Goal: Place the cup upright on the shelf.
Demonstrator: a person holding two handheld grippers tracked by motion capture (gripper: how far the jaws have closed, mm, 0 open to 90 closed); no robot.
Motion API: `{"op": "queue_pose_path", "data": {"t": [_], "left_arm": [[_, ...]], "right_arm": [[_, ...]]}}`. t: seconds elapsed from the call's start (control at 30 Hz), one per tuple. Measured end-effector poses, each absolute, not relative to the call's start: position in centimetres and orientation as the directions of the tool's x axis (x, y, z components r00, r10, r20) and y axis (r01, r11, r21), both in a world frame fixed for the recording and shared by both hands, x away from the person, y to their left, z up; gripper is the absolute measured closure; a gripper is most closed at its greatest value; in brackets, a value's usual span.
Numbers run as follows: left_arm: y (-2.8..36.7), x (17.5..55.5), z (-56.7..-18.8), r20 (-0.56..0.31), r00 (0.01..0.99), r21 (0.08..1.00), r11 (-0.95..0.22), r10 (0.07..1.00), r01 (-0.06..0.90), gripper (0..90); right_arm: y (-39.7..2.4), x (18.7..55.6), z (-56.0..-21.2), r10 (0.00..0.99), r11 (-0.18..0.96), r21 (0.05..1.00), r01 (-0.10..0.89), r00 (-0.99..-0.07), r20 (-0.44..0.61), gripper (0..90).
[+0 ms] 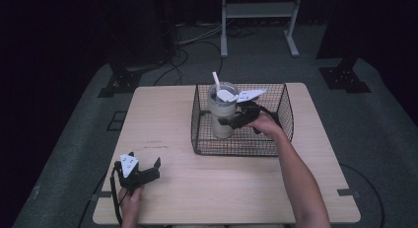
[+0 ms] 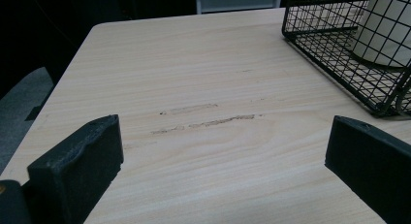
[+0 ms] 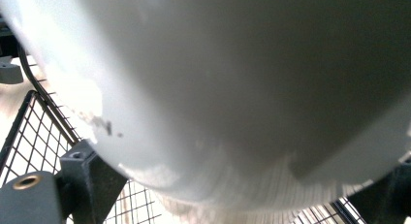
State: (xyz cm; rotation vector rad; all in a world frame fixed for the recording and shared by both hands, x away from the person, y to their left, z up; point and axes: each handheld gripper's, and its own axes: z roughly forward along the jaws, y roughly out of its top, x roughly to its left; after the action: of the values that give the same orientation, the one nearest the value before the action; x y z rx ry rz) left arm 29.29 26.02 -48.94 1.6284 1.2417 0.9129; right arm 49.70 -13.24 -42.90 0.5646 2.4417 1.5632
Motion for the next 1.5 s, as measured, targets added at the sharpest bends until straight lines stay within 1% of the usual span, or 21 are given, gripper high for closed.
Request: {"op": "queue_pose_path", "data": {"t": [0.23,0.4,0.63,1.07,1.5], "left_arm": [[26.1,29.3,-48.9,0.046,0.234,0.933,-0.125,0.971,0.336,0.0],[26.0,29.3,-48.9,0.050,0.234,0.933,-0.129,0.971,0.336,0.0],[26.0,29.3,-48.9,0.050,0.236,0.933,-0.130,0.970,0.336,0.0],[25.9,29.3,-48.9,0.059,0.239,0.933,-0.138,0.969,0.332,0.0],[25.9,29.3,-48.9,0.063,0.237,0.932,-0.142,0.969,0.333,0.0]], "right_arm": [[-13.6,49.4,-43.0,0.421,0.376,0.898,0.228,-0.906,0.054,8.5],[-14.0,49.3,-43.1,0.426,0.383,0.898,0.218,-0.904,0.038,8.5],[-14.9,48.8,-42.6,0.442,0.369,0.902,0.223,-0.896,0.040,8.6],[-16.3,47.9,-41.2,0.484,0.377,0.899,0.223,-0.875,0.015,8.9],[-17.2,46.6,-39.8,0.490,0.386,0.898,0.213,-0.872,-0.004,8.9]]}}
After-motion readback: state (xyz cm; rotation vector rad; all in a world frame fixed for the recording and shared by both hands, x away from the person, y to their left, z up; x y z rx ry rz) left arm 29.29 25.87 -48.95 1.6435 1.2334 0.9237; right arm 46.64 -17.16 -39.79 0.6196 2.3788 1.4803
